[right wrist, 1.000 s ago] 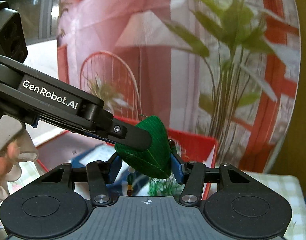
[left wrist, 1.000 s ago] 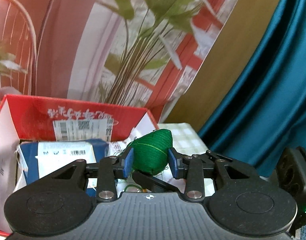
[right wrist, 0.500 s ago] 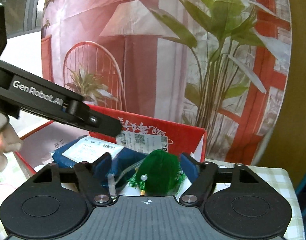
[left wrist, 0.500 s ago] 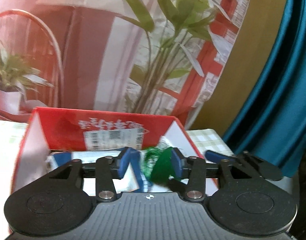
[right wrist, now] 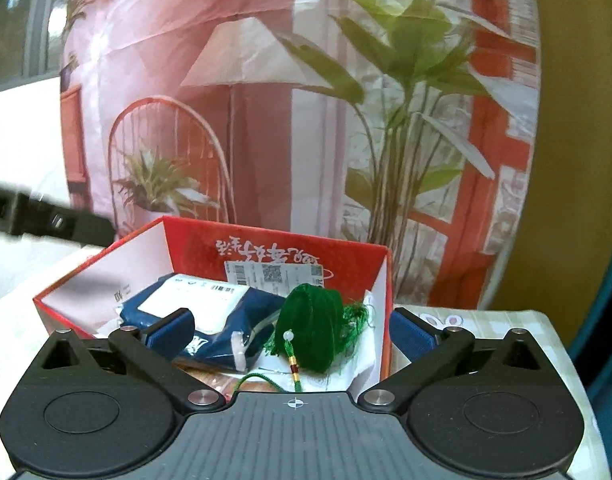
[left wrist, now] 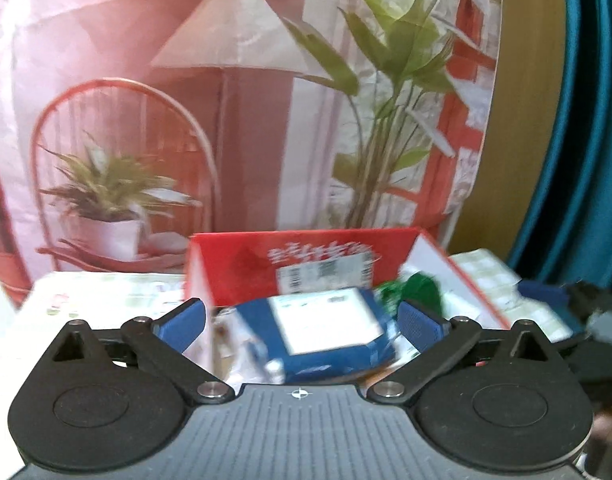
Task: Organize soft objects
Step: 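Withdraw both tools from the box down to the pink knitted towel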
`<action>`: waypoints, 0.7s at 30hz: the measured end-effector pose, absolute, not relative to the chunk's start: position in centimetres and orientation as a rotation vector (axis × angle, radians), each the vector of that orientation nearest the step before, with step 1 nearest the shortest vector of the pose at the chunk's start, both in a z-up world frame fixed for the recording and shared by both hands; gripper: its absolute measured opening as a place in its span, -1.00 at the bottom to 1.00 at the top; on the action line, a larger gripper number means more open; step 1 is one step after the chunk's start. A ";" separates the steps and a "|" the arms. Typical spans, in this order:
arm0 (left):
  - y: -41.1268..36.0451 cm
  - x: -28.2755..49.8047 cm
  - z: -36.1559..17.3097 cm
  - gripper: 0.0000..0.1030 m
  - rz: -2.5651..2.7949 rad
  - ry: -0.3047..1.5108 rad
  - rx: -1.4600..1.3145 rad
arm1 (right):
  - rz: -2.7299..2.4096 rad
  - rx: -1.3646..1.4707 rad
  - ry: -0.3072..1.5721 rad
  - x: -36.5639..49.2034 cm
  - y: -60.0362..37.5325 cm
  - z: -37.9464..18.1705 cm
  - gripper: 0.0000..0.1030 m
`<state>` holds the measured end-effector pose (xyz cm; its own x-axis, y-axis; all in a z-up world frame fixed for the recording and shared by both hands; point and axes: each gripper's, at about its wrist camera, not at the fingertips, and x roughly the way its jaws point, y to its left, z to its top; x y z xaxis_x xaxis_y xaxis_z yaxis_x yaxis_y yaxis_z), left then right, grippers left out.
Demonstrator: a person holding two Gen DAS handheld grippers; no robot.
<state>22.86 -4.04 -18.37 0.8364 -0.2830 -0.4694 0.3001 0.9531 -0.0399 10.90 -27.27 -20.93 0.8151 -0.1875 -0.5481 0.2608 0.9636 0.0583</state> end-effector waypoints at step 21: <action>4.4 16.7 -27.2 1.00 -0.164 0.629 0.078 | -0.338 0.308 0.683 3.6 -20.3 -26.1 0.99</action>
<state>16.68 4.38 -27.19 0.7964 -0.1287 -0.5909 0.1762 0.9841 0.0231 3.62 -20.25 -26.07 0.7256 -0.2015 -0.6579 0.4001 0.9014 0.1652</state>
